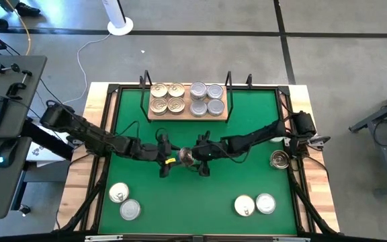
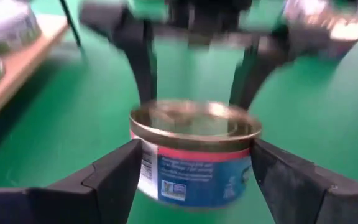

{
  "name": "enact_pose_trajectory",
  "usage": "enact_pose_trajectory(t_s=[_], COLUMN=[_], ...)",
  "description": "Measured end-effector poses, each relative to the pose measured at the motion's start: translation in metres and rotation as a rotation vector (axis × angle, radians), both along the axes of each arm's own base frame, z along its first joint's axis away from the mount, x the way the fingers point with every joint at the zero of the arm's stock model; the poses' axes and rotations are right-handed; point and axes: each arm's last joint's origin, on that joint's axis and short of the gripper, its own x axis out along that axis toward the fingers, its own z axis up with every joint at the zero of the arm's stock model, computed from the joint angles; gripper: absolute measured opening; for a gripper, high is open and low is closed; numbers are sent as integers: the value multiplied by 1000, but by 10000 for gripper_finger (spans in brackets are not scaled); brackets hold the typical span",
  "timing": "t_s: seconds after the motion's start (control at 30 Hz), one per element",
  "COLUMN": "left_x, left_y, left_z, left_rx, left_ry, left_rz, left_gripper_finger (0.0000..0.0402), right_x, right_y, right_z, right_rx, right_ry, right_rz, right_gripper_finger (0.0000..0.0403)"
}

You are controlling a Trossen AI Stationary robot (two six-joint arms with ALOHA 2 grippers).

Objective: Stack canned seafood by type on shelf
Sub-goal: Stack the blue/pink tuna can on top of the other blue/pink tuna can on the shelf

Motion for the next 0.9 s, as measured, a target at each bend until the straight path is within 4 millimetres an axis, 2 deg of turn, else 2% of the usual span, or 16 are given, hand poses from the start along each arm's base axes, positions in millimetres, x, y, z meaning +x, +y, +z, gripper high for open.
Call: enact_pose_trajectory(t_s=[0.53,0.7,0.9], left_x=[9,10,15], left_y=[0,0,-1], left_z=[-44,-43,-25], left_rx=[23,18,30], left_ry=[149,124,93], left_rz=[23,22,17], left_gripper_finger=[282,282,282], right_x=[-5,-6,-6], right_y=[-8,-8,-9], right_z=[-11,-15,-9], right_rx=[-3,-10,-19], right_ry=[45,60,70], right_rz=[-51,-46,-39], right_gripper_finger=[314,314,314])
